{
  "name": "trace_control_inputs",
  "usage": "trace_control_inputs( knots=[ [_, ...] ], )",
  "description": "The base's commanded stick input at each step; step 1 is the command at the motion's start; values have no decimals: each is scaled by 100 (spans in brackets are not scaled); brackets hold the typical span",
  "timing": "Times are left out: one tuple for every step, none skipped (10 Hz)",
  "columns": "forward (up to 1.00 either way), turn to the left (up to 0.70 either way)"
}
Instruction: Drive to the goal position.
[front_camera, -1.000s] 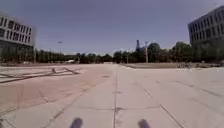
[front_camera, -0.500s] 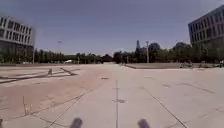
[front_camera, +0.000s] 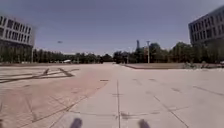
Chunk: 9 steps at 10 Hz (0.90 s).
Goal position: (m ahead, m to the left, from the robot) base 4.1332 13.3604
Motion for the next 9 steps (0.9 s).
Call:
trace_control_inputs(
  knots=[
    [100,40],
    [100,40],
    [100,40],
    [100,40],
    [100,40],
    [100,40],
    [100,40],
    [100,40],
    [100,40]
  ],
)
